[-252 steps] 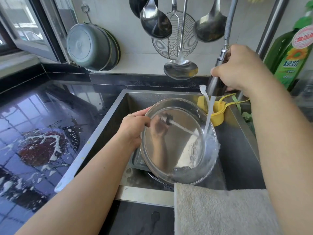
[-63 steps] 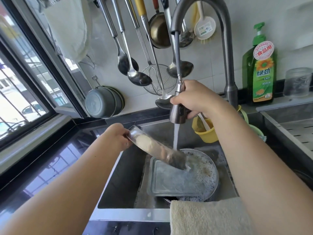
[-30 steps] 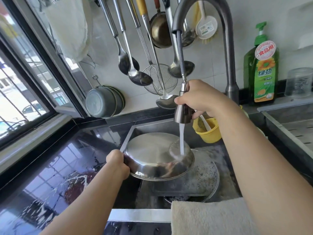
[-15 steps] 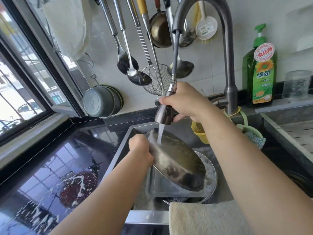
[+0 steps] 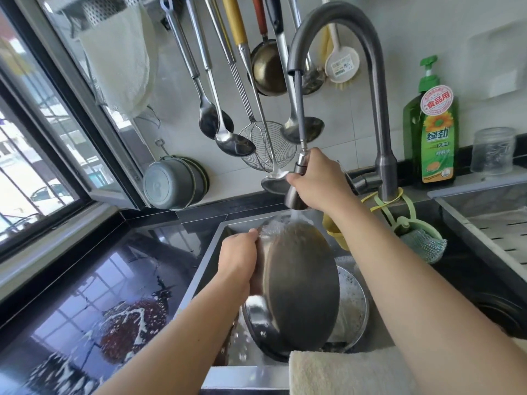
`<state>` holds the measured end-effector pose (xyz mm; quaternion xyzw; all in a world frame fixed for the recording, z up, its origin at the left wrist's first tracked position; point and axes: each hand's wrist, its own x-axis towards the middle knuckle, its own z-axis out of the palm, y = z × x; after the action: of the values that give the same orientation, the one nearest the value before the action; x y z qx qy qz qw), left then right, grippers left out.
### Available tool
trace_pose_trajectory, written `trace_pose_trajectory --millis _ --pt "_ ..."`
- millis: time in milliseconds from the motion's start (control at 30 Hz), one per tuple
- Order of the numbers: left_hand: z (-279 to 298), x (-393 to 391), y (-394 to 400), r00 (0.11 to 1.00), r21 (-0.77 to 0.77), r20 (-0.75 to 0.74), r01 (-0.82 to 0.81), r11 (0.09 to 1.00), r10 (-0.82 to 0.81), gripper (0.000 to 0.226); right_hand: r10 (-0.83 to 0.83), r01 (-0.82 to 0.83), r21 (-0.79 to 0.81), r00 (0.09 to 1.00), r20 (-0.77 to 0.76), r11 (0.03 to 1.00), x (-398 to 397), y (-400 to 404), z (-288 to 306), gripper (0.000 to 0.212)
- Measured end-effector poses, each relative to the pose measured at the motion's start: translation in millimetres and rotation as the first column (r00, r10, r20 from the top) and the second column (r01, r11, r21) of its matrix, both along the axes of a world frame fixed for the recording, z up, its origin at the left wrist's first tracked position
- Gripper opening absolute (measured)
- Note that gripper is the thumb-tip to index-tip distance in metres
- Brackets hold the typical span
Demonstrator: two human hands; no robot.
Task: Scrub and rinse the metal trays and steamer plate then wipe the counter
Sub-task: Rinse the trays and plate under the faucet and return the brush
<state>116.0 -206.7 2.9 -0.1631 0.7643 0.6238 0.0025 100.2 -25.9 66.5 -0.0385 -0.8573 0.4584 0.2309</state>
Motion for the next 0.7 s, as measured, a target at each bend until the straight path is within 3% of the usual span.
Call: trace_pose_trajectory --millis 200,267,367,433,467,533,600,633,700 --pt "28.4 -2.0 -16.4 0.991 0.110 0.025 0.130 0.985 -0.133 0.040 -0.056 0.051 0.080 0.997 0.060 0.996 4.3 25.1 3.6 0.028" --pt "34.3 -0.8 -19.9 0.975 0.011 -0.028 0.220 0.975 -0.220 0.039 -0.045 0.036 0.096 0.995 0.089 0.995 6.4 32.9 5.9 0.028" --pt "40.8 2.1 -24.8 0.920 -0.263 -0.124 0.331 0.906 -0.372 0.030 -0.014 -0.001 0.124 0.993 0.121 0.992 11.1 38.4 11.2 0.031" --pt "43.4 9.4 -27.8 0.837 -0.529 -0.141 0.388 0.755 -0.529 0.028 0.011 -0.029 0.117 0.989 0.150 0.993 14.6 39.2 14.7 0.032" --pt "40.2 13.2 -29.6 0.778 -0.671 -0.106 0.403 0.622 -0.619 0.032 0.021 -0.039 0.108 0.985 0.169 0.993 16.4 39.6 16.8 0.031" --pt "27.4 21.6 -34.4 0.658 -0.888 0.053 0.375 0.266 -0.751 0.036 0.058 -0.073 0.063 0.975 0.212 0.995 22.9 40.4 22.5 0.025" --pt "14.0 28.4 -42.5 0.543 -0.974 0.178 0.216 -0.068 -0.821 0.036 0.157 -0.150 -0.048 0.954 0.256 0.988 31.0 40.5 28.9 0.020" --pt "7.7 28.7 -48.5 0.462 -0.984 0.176 0.112 -0.140 -0.869 0.036 0.213 -0.191 -0.105 0.940 0.268 0.976 35.5 39.0 31.9 0.018" --pt "-4.7 23.9 -63.0 0.343 -0.986 0.137 -0.037 -0.160 -0.929 0.039 0.302 -0.261 -0.181 0.915 0.265 0.948 40.9 32.7 36.0 0.016"
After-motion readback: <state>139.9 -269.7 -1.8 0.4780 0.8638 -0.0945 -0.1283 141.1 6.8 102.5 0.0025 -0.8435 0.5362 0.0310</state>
